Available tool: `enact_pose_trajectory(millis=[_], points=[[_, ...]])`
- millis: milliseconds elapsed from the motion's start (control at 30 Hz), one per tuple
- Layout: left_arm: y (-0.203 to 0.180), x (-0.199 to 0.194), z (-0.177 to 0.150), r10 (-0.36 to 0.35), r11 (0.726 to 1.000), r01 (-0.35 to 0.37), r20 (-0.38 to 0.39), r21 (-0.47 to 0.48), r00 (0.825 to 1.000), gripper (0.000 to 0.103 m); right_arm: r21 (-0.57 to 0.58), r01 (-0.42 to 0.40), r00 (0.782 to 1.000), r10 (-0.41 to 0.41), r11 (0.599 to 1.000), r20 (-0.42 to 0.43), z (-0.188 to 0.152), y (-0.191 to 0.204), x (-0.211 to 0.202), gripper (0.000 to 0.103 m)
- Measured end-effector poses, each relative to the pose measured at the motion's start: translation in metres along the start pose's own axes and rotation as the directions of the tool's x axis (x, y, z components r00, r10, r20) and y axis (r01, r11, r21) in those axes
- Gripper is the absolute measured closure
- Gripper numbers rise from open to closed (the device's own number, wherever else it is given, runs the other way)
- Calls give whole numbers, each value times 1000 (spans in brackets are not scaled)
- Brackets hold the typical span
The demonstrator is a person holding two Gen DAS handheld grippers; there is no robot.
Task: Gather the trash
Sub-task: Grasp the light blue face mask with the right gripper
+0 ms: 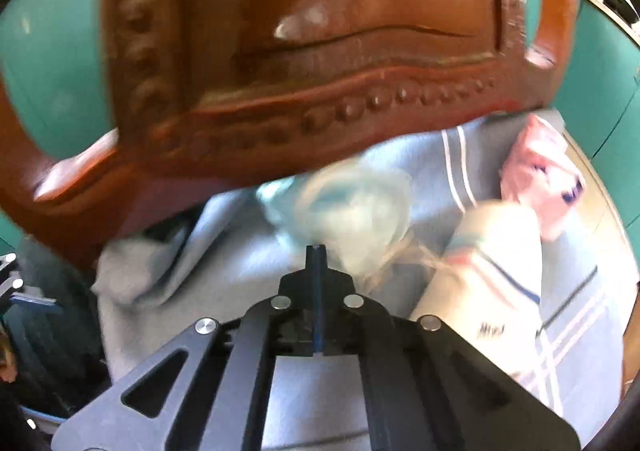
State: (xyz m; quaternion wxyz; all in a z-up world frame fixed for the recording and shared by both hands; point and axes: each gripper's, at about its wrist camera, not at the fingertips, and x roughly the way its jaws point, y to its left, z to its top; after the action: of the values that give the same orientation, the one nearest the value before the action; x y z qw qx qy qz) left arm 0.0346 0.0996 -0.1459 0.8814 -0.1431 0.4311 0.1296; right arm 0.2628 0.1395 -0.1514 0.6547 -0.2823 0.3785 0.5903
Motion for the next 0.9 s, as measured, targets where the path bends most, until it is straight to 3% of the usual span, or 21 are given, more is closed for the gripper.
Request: enact_pose_trajectory(millis=[167,433,633,667,733,767,800,900], points=[[-4,2,-1,-6,1000,6,-3,7,1000,16,65,-10,996,5,998,87,-37,9,-49,102],[-12,2,-1,-23,999,23,2,28,1000,16,258,62,973,-116,964,198,-112,15,-134,102],[-20,3,-2,-33,998,34,-9,44,999,16,287,116,971,-169,951,170,-106,22,-134,101],[-21,2,-3,-32,998,32,-7,48,999,16,282,131,971,-181,950,157,-99,23,-126,95],[-22,0,-4,-29,998,29,-4,51,1000,16,263,147,968,-193,954,160,-88,31,-110,75],[-22,-1,-4,-26,998,26,-3,51,1000,16,249,152,967,-196,956,162,-75,30,-100,59],[-22,-2,-4,-23,998,23,-2,51,1000,16,230,166,966,-205,959,159,-64,31,-90,53],[-19,-6,-4,-12,999,12,6,44,1000,16,147,229,962,-247,962,115,-34,34,-59,53]])
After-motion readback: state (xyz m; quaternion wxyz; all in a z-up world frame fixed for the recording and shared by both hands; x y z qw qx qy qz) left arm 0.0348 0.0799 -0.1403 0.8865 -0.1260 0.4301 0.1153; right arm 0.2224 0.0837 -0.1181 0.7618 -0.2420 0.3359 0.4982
